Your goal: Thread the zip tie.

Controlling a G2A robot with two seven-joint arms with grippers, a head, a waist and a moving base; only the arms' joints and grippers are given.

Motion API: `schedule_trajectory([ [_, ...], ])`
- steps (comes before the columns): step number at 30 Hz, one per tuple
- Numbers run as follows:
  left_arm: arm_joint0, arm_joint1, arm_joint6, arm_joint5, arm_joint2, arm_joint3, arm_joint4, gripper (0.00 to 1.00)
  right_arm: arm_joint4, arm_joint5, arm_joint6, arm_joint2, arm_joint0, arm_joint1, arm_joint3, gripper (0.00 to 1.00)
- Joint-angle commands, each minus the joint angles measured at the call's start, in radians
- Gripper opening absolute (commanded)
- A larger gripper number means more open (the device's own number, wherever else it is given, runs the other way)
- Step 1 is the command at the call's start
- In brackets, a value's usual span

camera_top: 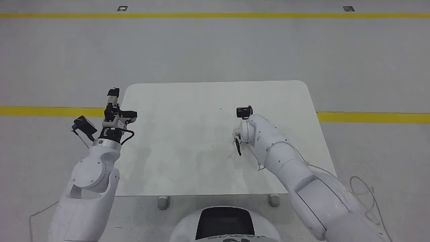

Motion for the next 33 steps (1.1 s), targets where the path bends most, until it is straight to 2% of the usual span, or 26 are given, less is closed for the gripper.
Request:
schedule_trajectory([
  [1, 0.000, 0.000, 0.000, 0.000, 0.000, 0.000, 0.000, 1.00, 0.001, 0.001, -0.007, -0.002, 0.003, -0.002, 0.005, 0.00],
  [9, 0.000, 0.000, 0.000, 0.000, 0.000, 0.000, 0.000, 1.00, 0.003, -0.017, -0.015, 0.007, -0.005, 0.003, -0.034, 0.00],
  [16, 0.000, 0.000, 0.000, 0.000, 0.000, 0.000, 0.000, 1.00, -0.015, -0.043, 0.012, 0.033, -0.041, 0.029, -0.128, 0.00],
  [24, 0.000, 0.000, 0.000, 0.000, 0.000, 0.000, 0.000, 1.00, -0.059, -0.061, 0.073, 0.089, -0.126, 0.074, -0.315, 0.00],
  [33, 0.000, 0.000, 0.000, 0.000, 0.000, 0.000, 0.000, 1.00, -0.094, -0.116, 0.162, 0.193, -0.249, 0.131, -0.560, 0.00],
])
